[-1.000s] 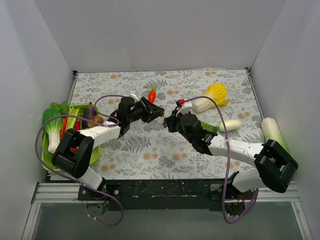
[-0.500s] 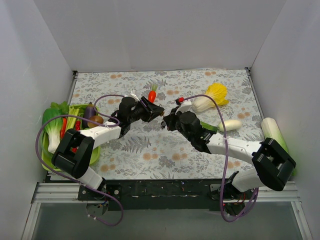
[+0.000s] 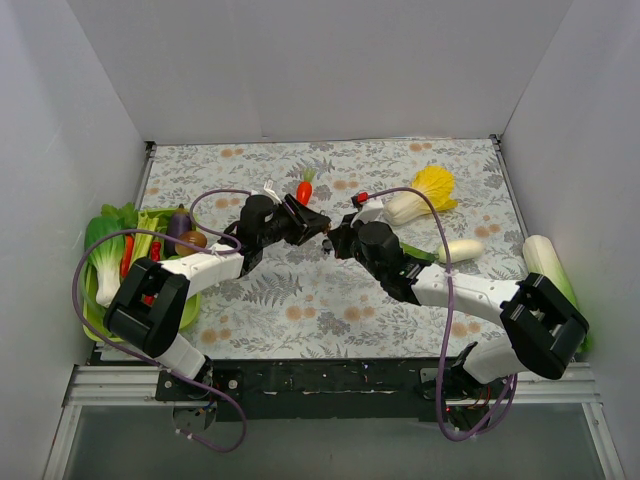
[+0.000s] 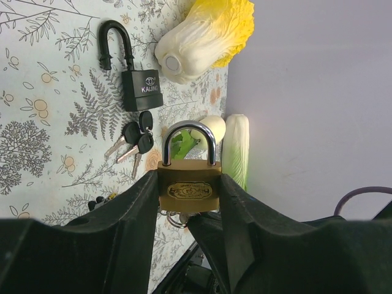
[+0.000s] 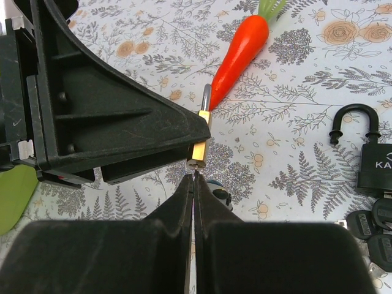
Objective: Unlock with the key
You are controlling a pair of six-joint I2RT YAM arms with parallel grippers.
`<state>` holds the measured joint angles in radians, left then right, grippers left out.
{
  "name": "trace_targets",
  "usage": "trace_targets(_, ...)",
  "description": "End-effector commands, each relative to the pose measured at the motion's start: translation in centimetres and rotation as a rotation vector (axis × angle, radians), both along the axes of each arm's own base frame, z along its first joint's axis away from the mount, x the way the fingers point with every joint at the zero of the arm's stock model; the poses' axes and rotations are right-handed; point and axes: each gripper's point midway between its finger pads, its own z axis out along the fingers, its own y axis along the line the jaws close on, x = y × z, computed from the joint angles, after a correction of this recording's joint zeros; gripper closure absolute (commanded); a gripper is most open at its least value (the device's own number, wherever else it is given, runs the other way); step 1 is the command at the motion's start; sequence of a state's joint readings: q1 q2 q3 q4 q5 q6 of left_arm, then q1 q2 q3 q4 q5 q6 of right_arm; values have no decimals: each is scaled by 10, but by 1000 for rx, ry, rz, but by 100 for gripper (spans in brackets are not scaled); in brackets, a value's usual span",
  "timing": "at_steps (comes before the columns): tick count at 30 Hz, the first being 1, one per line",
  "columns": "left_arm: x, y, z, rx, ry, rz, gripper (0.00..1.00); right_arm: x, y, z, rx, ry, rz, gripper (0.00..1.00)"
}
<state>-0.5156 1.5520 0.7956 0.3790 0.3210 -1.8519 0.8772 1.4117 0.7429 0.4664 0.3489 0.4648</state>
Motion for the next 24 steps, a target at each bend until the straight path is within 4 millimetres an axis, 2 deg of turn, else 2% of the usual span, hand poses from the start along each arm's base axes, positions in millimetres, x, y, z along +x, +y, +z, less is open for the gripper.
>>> trace_targets(1, -36, -24, 38, -80, -56, -170, 100, 22, 3, 51, 127, -118, -60, 99)
trace_targets(6, -44, -25, 46, -119, -102, -208, 100, 19, 4, 52, 177, -106, -22, 99)
trace_targets(7, -45, -25, 53, -138, -137, -215, 100, 18, 4, 53, 186, -107, -10, 99)
trace_targets(12, -51, -27, 66, -172, -199, -253, 100, 13, -1, 58, 249, -79, 44, 99)
trace_targets(16, -58, -28, 89, -223, -292, -288, 100, 13, -11, 67, 338, -67, 61, 99)
trace_targets(24, -70, -31, 112, -270, -403, -356, 100, 9, -15, 81, 424, -44, 109, 99)
